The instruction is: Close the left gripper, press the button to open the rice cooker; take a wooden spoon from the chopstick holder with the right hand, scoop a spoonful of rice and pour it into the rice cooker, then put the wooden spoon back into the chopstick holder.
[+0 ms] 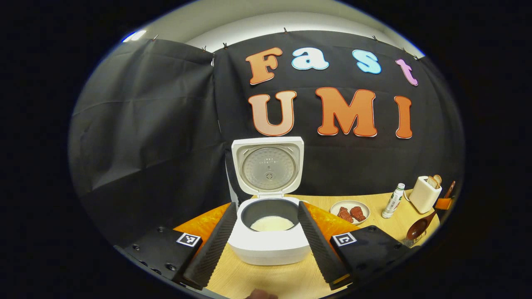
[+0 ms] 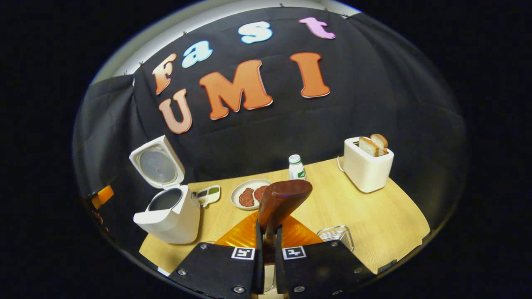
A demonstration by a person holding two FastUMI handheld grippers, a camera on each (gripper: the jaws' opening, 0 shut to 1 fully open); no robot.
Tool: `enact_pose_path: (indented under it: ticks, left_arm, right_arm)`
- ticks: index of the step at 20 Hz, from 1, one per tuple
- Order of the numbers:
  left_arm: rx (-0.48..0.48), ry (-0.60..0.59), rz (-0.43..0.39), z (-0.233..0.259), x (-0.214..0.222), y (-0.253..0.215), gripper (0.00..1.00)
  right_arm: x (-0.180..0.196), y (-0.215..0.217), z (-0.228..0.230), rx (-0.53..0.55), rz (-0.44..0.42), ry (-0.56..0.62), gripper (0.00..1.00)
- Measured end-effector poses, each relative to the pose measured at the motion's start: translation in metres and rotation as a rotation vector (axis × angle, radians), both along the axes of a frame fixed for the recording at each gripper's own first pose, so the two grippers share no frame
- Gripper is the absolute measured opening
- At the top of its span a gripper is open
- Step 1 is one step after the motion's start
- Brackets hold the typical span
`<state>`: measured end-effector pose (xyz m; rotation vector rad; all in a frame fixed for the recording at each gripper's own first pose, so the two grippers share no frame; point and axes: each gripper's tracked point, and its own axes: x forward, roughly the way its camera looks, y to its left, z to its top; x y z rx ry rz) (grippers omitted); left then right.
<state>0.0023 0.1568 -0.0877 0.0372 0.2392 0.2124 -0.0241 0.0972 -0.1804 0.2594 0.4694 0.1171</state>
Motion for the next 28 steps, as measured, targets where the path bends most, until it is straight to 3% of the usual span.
enact_pose_path:
  ticks: [8, 15, 21, 25, 28]
  left_arm:
    - [0.020, 0.005, -0.016, -0.013, 0.007, 0.020, 0.99]
    - [0.005, 0.015, 0.007, -0.021, 0.002, 0.027, 0.99]
    - [-0.013, 0.047, 0.048, -0.032, -0.006, 0.042, 0.99]
    - [-0.017, 0.060, 0.061, -0.037, -0.009, 0.050, 0.99]
    - [-0.014, 0.068, 0.058, -0.038, -0.008, 0.051, 0.99]
  right_arm:
    - [-0.009, 0.039, -0.050, -0.200, 0.066, 0.045, 0.10]
    - [-0.009, 0.055, -0.090, -0.492, 0.087, -0.033, 0.10]
    - [-0.027, 0.092, -0.109, -0.632, 0.247, -0.091, 0.09]
    - [-0.039, 0.104, -0.120, -0.585, 0.268, -0.049, 0.08]
    - [-0.037, 0.109, -0.114, -0.490, 0.245, -0.015, 0.08]
